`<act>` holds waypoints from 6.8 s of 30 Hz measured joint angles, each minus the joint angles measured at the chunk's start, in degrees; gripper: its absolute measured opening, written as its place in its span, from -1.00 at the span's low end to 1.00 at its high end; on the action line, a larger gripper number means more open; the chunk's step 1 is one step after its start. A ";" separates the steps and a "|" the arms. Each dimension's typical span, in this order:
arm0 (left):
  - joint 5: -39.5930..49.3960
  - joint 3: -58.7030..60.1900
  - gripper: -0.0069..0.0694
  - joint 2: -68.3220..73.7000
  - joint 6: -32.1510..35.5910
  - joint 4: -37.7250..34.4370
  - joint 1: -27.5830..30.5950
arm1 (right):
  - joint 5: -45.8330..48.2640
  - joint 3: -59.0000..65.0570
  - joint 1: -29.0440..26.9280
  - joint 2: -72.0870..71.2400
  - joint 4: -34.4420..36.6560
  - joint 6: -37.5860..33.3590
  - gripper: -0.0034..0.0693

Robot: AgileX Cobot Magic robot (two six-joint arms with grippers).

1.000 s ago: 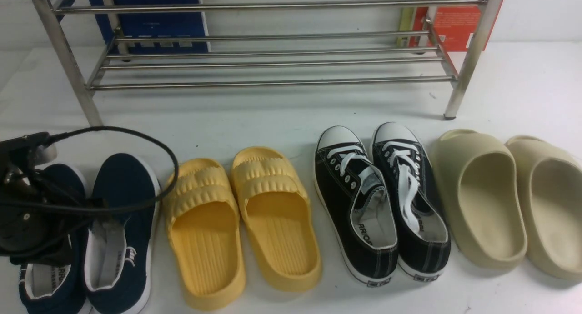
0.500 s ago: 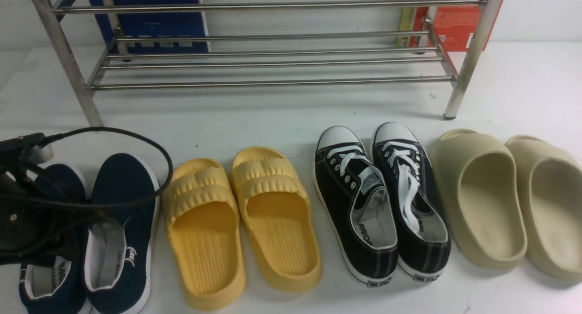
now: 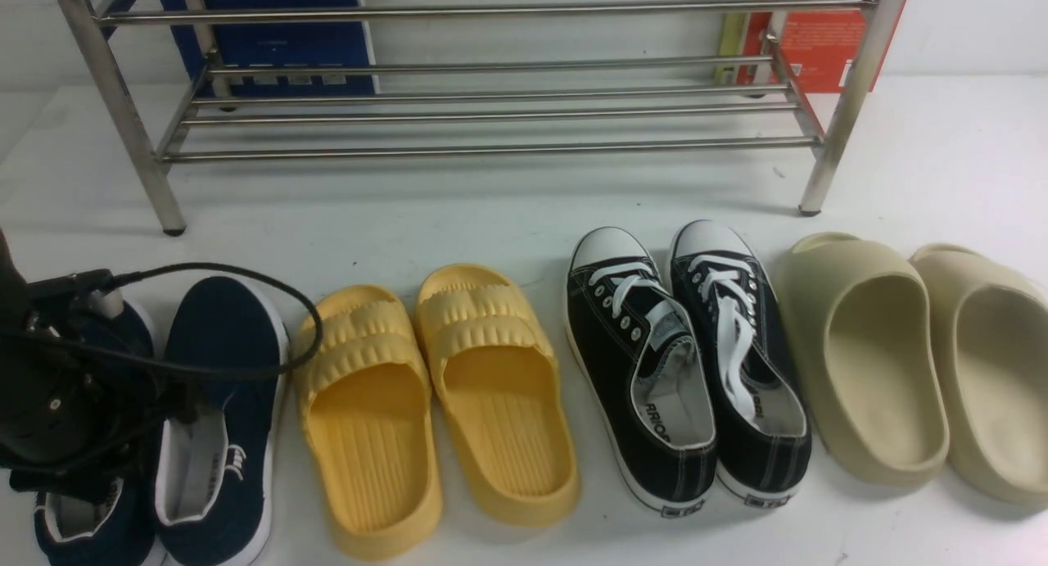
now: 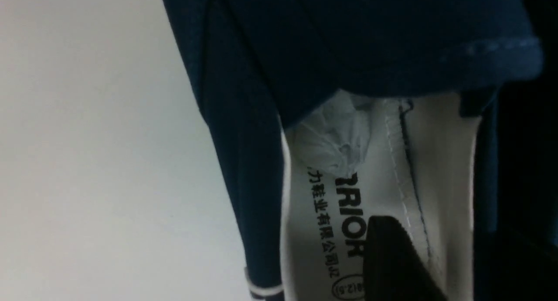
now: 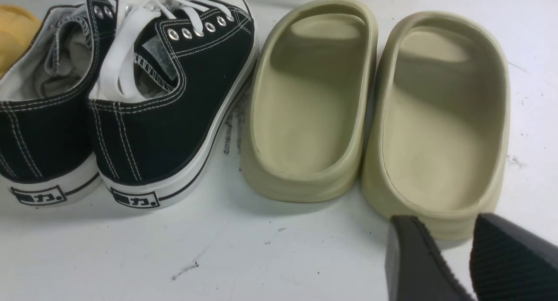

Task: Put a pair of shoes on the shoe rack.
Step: Use the left arm to grab the shoe closest to it, then use the left arm to put a shoe into the shoe rack, then use the left arm to grab the shoe closest to it

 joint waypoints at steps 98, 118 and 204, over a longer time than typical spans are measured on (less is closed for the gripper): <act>20.61 -75.90 -0.82 40.67 0.55 8.67 -10.75 | 0.00 0.00 0.00 0.00 0.14 0.00 -0.25; 13.49 -76.01 -0.82 40.75 3.01 7.81 -8.40 | 0.00 0.00 0.00 0.00 0.14 0.00 -0.25; -4.40 7.06 0.21 -12.74 -17.92 2.95 -21.64 | 0.00 0.00 0.00 0.00 0.14 0.00 -0.25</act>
